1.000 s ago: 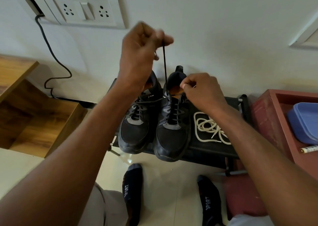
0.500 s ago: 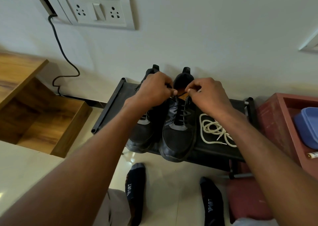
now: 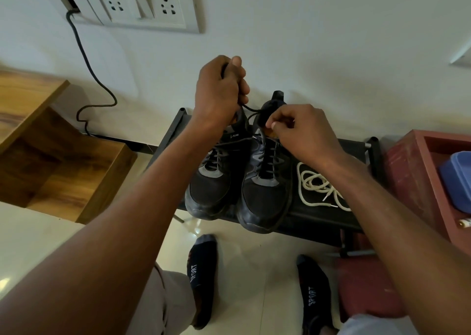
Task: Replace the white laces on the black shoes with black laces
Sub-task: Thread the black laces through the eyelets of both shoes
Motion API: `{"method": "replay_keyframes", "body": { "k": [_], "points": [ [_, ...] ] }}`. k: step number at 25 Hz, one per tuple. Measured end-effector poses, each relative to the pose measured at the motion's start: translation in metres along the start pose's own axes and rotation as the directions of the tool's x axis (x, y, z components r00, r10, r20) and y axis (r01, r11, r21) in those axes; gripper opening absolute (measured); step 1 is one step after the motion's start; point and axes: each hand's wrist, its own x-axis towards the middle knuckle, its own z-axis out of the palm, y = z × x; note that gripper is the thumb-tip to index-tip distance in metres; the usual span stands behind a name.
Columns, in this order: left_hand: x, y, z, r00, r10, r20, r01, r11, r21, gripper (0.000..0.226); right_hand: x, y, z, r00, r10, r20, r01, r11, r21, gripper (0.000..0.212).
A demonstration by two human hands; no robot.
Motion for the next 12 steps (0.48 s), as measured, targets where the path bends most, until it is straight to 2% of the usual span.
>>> {"method": "replay_keyframes", "body": {
  "k": [2,4,6,7,9,10,12],
  "points": [
    [0.005,-0.001,-0.007,0.991,0.046,-0.129,-0.049,0.999,-0.023,0.033,-0.004,-0.007,0.008,0.989,-0.058,0.135,0.065,0.997,-0.046,0.023],
    [0.009,-0.002,-0.012,0.970,0.087,-0.228,-0.088,0.996,0.002,0.033,-0.009,-0.012,0.019,0.968,-0.066,0.243,0.109,0.980,-0.168,0.032],
    [0.009,-0.003,-0.013,0.957,0.114,-0.266,-0.079,0.987,0.139,0.034,-0.008,-0.015,0.028,0.962,-0.044,0.270,0.120,0.955,-0.271,0.027],
    [0.008,-0.004,-0.013,0.959,0.124,-0.255,-0.060,0.968,0.245,0.035,-0.008,-0.018,0.029,0.960,-0.034,0.277,0.118,0.949,-0.292,0.029],
    [0.005,-0.008,-0.014,0.973,0.125,-0.193,-0.021,0.883,0.468,0.037,-0.006,-0.022,0.031,0.965,0.011,0.260,0.070,0.952,-0.299,0.056],
    [0.004,-0.010,-0.016,0.980,0.114,-0.161,-0.006,0.833,0.553,0.037,-0.007,-0.023,0.031,0.972,0.029,0.234,0.042,0.955,-0.293,0.061],
    [0.002,-0.014,-0.021,0.990,0.082,-0.117,0.012,0.765,0.644,0.038,-0.011,-0.021,0.028,0.985,0.022,0.173,0.030,0.956,-0.293,0.050]
  ]
}}
